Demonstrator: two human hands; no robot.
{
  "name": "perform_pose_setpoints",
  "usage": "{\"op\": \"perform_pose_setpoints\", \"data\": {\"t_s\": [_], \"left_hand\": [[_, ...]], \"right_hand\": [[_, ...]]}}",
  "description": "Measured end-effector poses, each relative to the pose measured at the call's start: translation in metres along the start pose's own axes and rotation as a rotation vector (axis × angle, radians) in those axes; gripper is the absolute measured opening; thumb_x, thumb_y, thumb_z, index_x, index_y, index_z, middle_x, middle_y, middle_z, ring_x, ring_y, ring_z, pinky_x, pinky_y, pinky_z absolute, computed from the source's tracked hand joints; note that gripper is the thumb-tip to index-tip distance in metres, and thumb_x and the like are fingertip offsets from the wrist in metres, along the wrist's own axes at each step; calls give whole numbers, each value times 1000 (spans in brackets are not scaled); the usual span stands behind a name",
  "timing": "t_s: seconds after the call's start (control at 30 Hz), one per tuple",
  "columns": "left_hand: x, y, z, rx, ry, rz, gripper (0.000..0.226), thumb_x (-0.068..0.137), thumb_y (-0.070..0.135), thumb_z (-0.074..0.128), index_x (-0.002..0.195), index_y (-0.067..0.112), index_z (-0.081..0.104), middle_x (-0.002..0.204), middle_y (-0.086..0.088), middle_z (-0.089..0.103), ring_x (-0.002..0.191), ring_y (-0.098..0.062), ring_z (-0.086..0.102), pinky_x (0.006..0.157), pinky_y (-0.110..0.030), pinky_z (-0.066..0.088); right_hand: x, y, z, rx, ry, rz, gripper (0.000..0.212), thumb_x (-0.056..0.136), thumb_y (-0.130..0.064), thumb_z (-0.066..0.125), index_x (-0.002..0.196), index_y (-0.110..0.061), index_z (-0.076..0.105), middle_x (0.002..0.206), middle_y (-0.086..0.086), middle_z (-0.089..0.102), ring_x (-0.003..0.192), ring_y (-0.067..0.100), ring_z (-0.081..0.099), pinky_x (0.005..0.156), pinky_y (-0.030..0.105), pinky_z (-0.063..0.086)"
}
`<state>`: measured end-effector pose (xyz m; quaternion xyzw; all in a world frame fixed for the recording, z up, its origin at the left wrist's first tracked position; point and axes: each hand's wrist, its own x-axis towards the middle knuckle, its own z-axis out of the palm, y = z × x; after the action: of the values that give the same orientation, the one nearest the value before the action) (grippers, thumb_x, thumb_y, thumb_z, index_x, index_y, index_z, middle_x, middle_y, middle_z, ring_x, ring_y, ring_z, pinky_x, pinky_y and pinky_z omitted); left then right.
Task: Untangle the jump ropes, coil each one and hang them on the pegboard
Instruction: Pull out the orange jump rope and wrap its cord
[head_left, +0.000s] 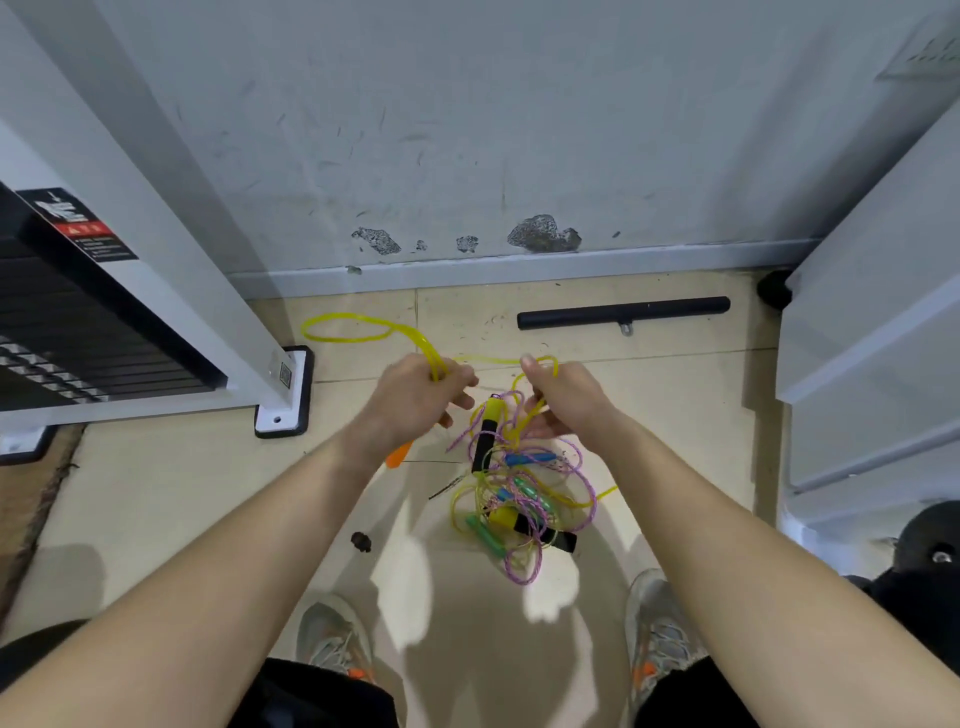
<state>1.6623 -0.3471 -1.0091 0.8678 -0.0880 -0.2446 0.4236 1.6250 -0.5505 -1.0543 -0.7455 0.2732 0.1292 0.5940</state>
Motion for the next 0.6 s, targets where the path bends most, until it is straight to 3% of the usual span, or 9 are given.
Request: {"op": "perform_pose_setpoints", "data": {"t_s": [0.1, 0.2, 0.33, 0.4, 0.47, 0.53, 0.6], "left_hand": [[-10, 1, 22, 78, -45, 95, 24, 96, 42, 60, 108, 25, 74, 99, 9, 75, 59, -2, 66, 66, -20, 54], [-17, 18, 32, -166, -142, 140, 25, 95, 32, 66, 113, 15, 71, 105, -6, 75, 78, -15, 69, 58, -26, 55], [-31, 41, 30, -245, -253, 145, 34, 102, 28, 53, 96, -1, 70, 87, -19, 74, 63, -20, 61, 52, -25, 49], [-37, 50, 25, -320, -194, 138, 38, 104, 30, 48, 88, 2, 69, 70, -15, 71, 54, -17, 58, 50, -23, 46], [-40, 63, 17, -543, -102, 86, 39, 104, 32, 46, 83, 6, 66, 59, -8, 65, 48, -15, 54, 49, -22, 43], [-39, 74, 8, -800, -61, 31, 37, 104, 31, 46, 80, 8, 62, 53, -4, 58, 45, -15, 48, 52, -24, 40], [-39, 81, -1, -1028, -93, -39, 35, 103, 32, 47, 78, 10, 59, 53, -1, 53, 41, -12, 43, 58, -26, 36]], "right_hand": [[-16, -39, -8, 157, -27, -42, 45, 97, -52, 56, 79, -11, 52, 71, 7, 65, 53, 26, 68, 52, 33, 57], [-33, -76, -17, 223, -53, -86, 43, 100, -50, 52, 75, -15, 49, 63, 3, 58, 46, 18, 63, 46, 23, 49], [-52, -103, -29, 304, -28, -134, 44, 99, -54, 50, 78, -15, 50, 61, 1, 57, 54, 16, 69, 45, 21, 50], [-57, -106, -35, 380, -26, -154, 55, 98, -61, 42, 86, -10, 59, 69, 5, 64, 60, 18, 72, 51, 25, 55], [-56, -96, -40, 421, 22, -118, 70, 100, -65, 28, 97, -7, 66, 79, 9, 71, 68, 22, 72, 58, 31, 57], [-54, -68, -38, 362, 85, -96, 50, 105, -42, 31, 95, -9, 67, 81, 8, 68, 68, 22, 64, 60, 30, 51], [-47, -25, -32, 175, 88, -111, 24, 95, -11, 44, 94, -14, 67, 88, 6, 62, 70, 22, 56, 59, 29, 45]]}}
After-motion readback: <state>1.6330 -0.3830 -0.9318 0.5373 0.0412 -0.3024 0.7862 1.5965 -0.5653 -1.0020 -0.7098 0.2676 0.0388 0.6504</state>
